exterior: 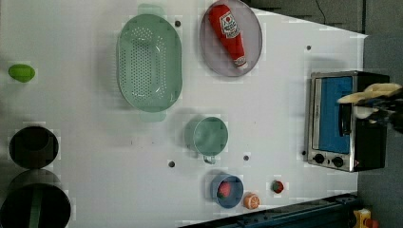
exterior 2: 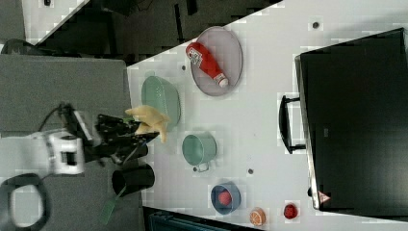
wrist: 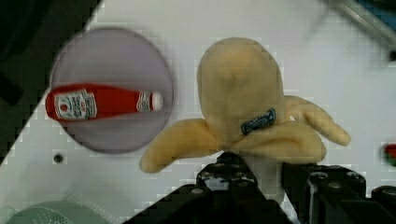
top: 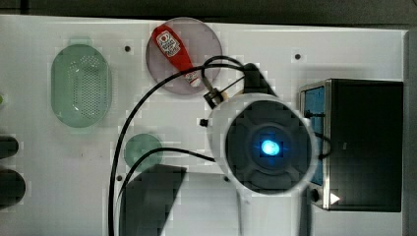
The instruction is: Pick banana from table and place on oven.
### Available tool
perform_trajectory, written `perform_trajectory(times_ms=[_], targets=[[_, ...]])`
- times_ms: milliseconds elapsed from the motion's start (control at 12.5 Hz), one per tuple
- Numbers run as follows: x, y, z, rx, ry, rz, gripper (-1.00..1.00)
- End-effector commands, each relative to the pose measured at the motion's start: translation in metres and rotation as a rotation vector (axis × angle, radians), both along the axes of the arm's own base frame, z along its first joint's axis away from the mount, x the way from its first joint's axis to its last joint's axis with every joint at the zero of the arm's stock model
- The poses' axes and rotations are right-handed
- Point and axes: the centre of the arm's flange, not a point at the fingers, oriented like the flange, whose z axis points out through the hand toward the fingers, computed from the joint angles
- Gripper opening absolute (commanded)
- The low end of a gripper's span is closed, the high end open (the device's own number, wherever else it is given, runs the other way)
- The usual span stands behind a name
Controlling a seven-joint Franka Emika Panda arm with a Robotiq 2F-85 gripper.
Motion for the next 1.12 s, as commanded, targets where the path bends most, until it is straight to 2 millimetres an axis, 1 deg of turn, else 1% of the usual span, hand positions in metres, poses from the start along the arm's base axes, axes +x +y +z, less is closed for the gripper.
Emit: perform_trajectory(times_ms=[80, 160, 320, 560, 720, 800, 960, 1120], targets=[[0.008, -0.078, 0.004, 0.022, 0.040, -0.135, -0.56], [0.004, -0.102, 0.004, 0.024, 0.038, -0.144, -0.57], [-0.005, -0.153, -0.010, 0.027, 0.055, -0.111, -0.57], [-0.013, -0.229, -0.043, 0.002, 0.060, -0.044, -0.57], [-0.013, -0.273, -0.066, -0.058, 0.042, 0.017, -0.57], [-0.012, -0.291, -0.077, -0.088, 0.040, 0.061, -0.57], [-0.013, -0.320, -0.096, -0.133, 0.062, 0.140, -0.57], [-0.017, -0.345, -0.108, -0.154, 0.104, 0.178, -0.57]])
